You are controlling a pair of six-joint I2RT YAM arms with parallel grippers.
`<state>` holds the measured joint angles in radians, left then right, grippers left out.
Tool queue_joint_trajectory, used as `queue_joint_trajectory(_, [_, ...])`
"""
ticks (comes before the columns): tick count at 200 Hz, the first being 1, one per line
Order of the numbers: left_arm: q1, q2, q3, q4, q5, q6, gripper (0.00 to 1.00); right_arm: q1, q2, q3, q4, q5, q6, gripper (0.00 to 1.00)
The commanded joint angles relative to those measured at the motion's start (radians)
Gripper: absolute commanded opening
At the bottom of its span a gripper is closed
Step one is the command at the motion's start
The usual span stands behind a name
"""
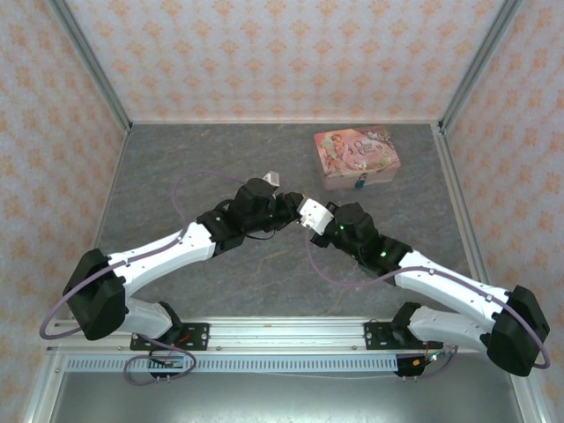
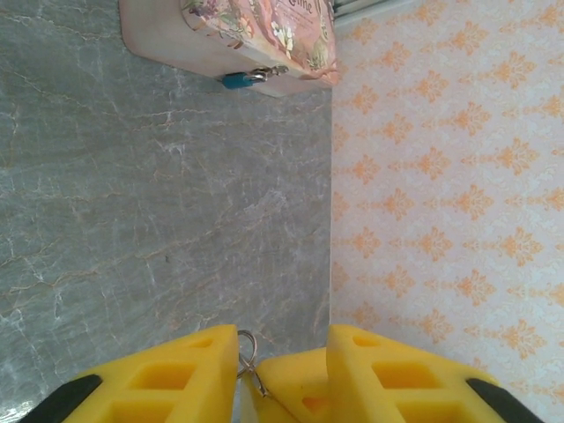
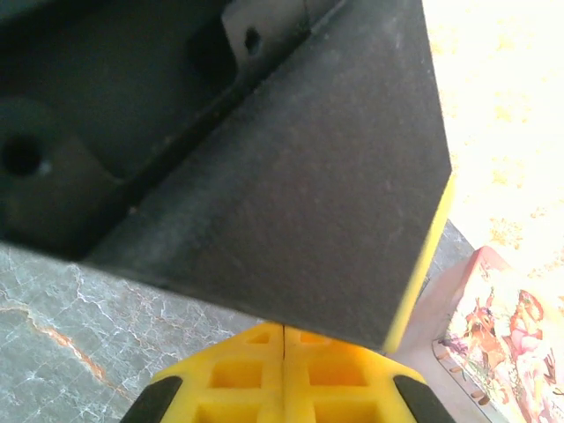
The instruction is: Unlock the padlock with the key
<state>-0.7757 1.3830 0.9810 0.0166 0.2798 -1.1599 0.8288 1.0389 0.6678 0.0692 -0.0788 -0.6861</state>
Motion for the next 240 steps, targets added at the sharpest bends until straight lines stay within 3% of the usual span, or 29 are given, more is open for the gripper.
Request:
queue_joint_trajectory(1, [-0.01,0.006,0.025,0.016,-0.029,-0.014,0.3,0.006,-0.004,0.019,0.025,-0.016,-0.006,0.0])
queue_joint_trajectory(124, [-0.01,0.013,0.013,0.016,-0.058,-0.041,0.13,0.007,-0.007,0.007,0.052,0.017,0.033,0.0])
queue_joint_trajectory(173, [-0.009,0.014,0.013,0.008,-0.064,-0.032,0.01,0.007,-0.008,0.013,0.017,0.009,0.057,0.0])
queue_joint_trajectory(203, [-0.01,-0.007,0.019,-0.037,-0.107,0.039,0.0,0.007,-0.039,0.013,-0.039,-0.031,0.084,0.23])
queue_joint_trajectory(240, [-0.009,-0.068,0.025,-0.112,-0.183,0.261,0.0,0.006,-0.116,-0.02,-0.095,-0.076,0.116,0.45])
